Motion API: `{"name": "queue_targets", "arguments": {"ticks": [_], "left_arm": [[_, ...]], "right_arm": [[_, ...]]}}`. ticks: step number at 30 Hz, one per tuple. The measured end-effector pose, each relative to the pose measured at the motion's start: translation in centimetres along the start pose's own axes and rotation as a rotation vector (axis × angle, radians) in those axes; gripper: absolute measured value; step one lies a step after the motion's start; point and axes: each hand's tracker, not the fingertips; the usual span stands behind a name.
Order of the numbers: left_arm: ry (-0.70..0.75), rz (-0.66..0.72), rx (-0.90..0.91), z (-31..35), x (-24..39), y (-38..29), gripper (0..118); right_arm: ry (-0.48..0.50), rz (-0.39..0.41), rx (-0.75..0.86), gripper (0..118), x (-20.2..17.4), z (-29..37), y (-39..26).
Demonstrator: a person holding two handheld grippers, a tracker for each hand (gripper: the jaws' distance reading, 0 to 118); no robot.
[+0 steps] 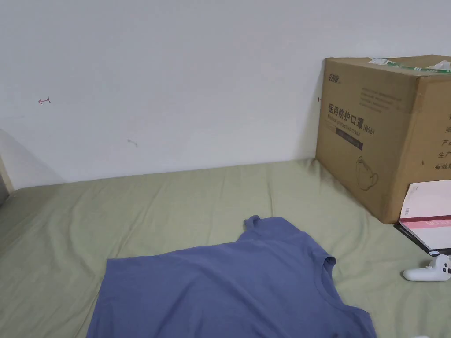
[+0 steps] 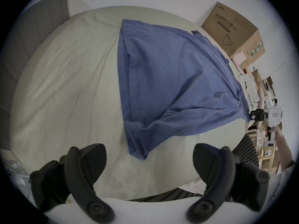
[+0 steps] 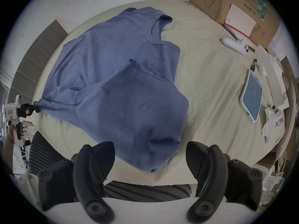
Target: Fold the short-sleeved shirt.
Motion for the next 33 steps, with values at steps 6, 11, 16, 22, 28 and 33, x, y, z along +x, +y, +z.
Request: {"name": "queue_targets", "arguments": {"ticks": [6,11,16,22,28,33], "left_arm": [[-0.175,0.145,0.196,3.0,0.6,-0.8,110],[-0.073,0.021,0.651,10.2,6.2,-0.3,109],[-0.021,-0.001,0.901,12.1,10.0,0.2,55],[-0.016,0.005,0.91,11.7,11.5,-0.2,0],[-0.02,0.128,0.512,12.3,7.3,3.5,0],[-0.092,0.42,0.182,6.7,1.2,3.1,57]], "right_arm": [[-0.044,0.02,0.165,94,-2.0,3.3,0.4],[0.035,0.004,0.584,93,-5.4,9.1,-0.2],[0.124,0.003,0.954,55,-9.1,12.0,-0.6],[0.084,-0.038,1.102,0,-11.2,13.2,-0.5],[0.077,0.006,1.043,0,-10.2,13.9,0.0],[0.213,-0.116,0.938,0,-9.1,12.9,-0.4]]}}
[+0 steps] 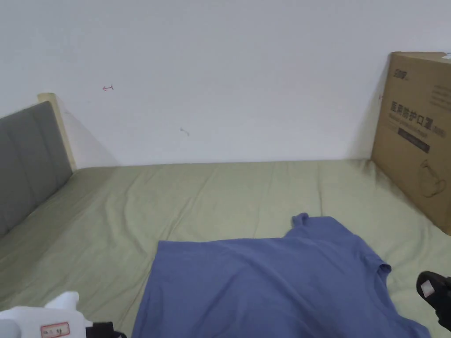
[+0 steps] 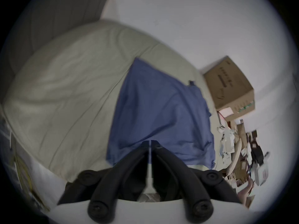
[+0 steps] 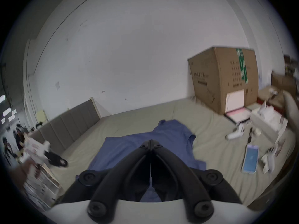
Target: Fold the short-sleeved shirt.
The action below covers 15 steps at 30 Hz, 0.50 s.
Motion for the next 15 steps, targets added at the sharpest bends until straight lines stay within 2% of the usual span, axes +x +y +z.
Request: {"name": "queue_targets", "arguments": {"ticks": [2,3,4,5,11,14,15], "left_arm": [[0.118,-0.007,-0.037,-2.0,-1.4,-0.2,86],[0.158,-0.026,-0.056,-3.4,-2.3,-0.4,107],[0.173,-0.056,-0.033,-4.0,-2.7,-0.7,113],[0.209,-0.081,-0.045,-4.9,-2.9,-0.7,109],[0.344,-0.213,-0.202,-11.5,-3.3,-2.6,109],[0.374,-0.358,-0.233,-13.5,-3.0,-3.9,117],[0.398,-0.35,-0.224,-13.4,-2.7,-4.3,117]], "right_arm": [[-0.004,-0.05,-0.026,0,0.4,-0.1,-0.5],[-0.007,-0.063,-0.03,0,0.6,-0.1,-0.8],[-0.005,-0.069,-0.036,0,0.5,-0.2,-1.0],[-0.006,-0.073,-0.046,0,0.6,-0.3,-1.2],[-0.012,-0.06,-0.115,0,0.5,-0.7,-1.8],[-0.015,-0.036,-0.129,0,0.1,-0.9,-1.8],[-0.014,-0.027,-0.133,0,0.0,-0.9,-1.8]]}}
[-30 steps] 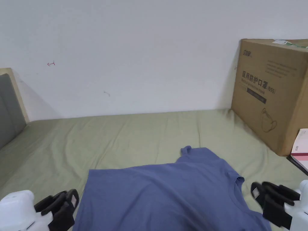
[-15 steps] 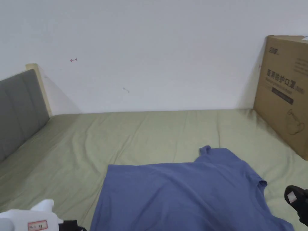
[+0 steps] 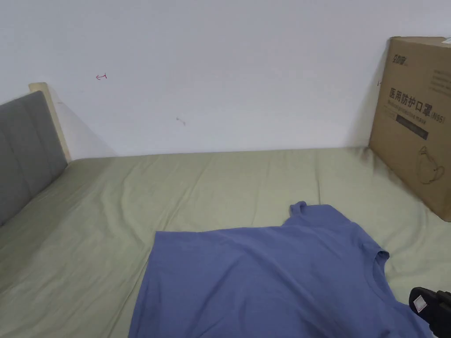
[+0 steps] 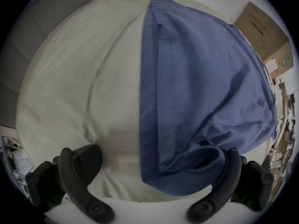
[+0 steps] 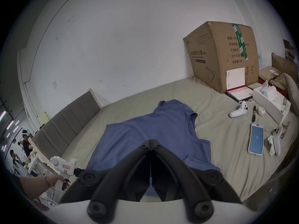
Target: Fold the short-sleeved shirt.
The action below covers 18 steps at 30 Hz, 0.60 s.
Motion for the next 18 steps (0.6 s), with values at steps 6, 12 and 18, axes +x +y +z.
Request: {"name": "queue_targets", "arguments": {"ticks": [6,12,18], "left_arm": [[0.039,-0.03,0.084,1.8,0.8,-1.4,98],[-0.033,-0.07,0.239,6.3,1.7,-3.4,4],[-0.136,-0.012,0.269,8.8,1.0,-3.2,3]], "right_arm": [[-0.009,0.041,-0.028,0,0.9,-0.5,-0.3],[-0.096,0.032,-0.097,0,2.7,-1.2,-1.0],[-0.152,-0.033,-0.3,6,6.3,-2.6,-1.4]]}}
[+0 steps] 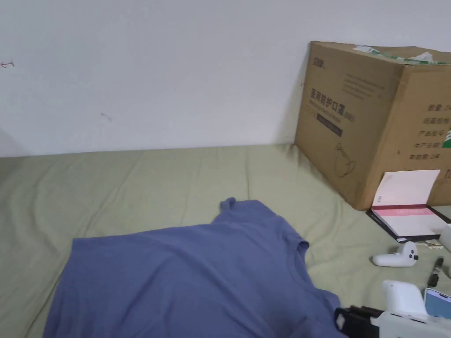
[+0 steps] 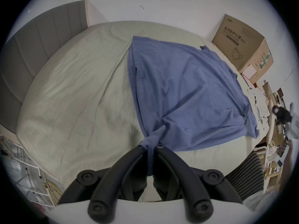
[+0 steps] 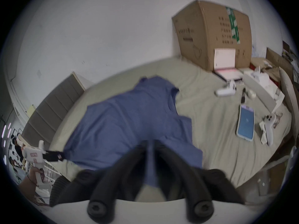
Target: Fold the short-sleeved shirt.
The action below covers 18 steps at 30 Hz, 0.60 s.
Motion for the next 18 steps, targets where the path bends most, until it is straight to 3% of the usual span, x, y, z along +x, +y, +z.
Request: {"name": "queue_targets", "arguments": {"ticks": [2,3,7,10,13,15,18], "left_arm": [[-0.004,0.001,-0.002,-0.1,-0.1,0.3,4],[-0.003,0.002,-0.004,-0.2,-0.1,0.3,3],[0.015,0.026,-0.024,-0.4,-0.3,-0.1,4],[0.017,0.054,-0.044,-0.5,-0.3,-0.4,4],[0.032,0.044,-0.066,-0.8,-0.1,-0.7,4],[0.036,0.037,-0.074,-1.5,-0.5,-0.5,4],[0.033,0.048,-0.078,-1.5,-0.6,-0.4,4]], "right_arm": [[-0.076,-0.019,-0.202,84,1.4,-2.3,-0.5],[-0.096,-0.037,-0.25,105,2.1,-3.3,-1.3],[-0.168,-0.055,-0.415,106,4.9,-6.5,-3.8],[-0.215,0.009,-0.442,102,5.8,-7.5,-4.6],[-0.222,0.16,-0.47,81,5.0,-7.2,-5.2],[-0.164,0.201,-0.442,53,4.1,-6.3,-5.2],[-0.201,0.249,-0.422,5,3.4,-5.7,-5.2]]}}
